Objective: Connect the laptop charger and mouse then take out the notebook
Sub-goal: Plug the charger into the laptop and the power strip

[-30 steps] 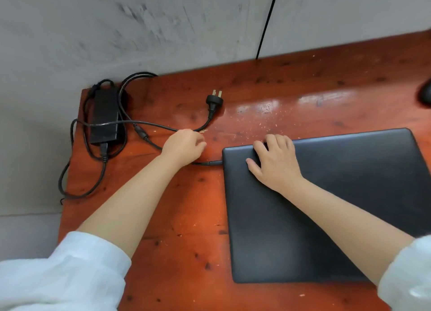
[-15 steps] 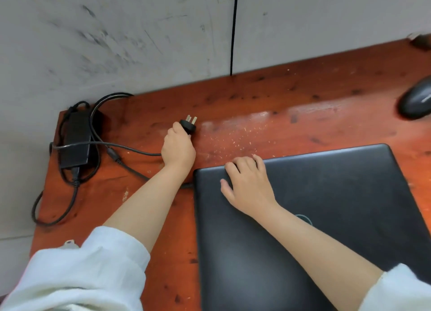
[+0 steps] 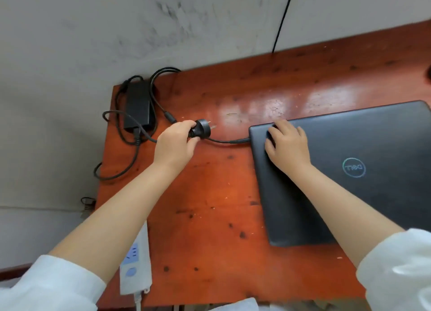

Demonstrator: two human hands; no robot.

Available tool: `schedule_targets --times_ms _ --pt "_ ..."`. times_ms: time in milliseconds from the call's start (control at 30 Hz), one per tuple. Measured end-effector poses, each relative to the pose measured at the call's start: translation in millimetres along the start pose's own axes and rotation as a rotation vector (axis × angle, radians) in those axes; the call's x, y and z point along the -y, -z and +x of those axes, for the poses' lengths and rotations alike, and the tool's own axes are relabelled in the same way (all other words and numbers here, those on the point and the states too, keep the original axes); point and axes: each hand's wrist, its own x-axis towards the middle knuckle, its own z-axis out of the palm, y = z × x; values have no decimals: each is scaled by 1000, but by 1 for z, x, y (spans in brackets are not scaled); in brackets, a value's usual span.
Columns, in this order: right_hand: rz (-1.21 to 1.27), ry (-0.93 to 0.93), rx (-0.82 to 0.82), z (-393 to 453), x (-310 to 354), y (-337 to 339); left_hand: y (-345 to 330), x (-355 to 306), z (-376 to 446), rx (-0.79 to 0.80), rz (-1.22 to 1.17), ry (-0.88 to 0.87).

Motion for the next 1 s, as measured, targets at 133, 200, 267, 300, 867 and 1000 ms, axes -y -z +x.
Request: schedule_targets --times_ms 133,200,267,300,867,1000 --pt "125 119 56 -56 83 -32 48 64 -61 27 -8 -27" --pt "118 137 163 -80 117 -50 63 97 -87 88 27 -9" --pt "71 134 301 -99 141 -69 73 124 -110 133 31 13" --pt "36 143 339 -107 149 -78 77 134 -120 155 13 18" --pt "-167 106 314 -130 168 -106 76 194 -145 205 -47 133" --pt "-154 96 302 -130 168 -106 73 190 -131 313 -21 102"
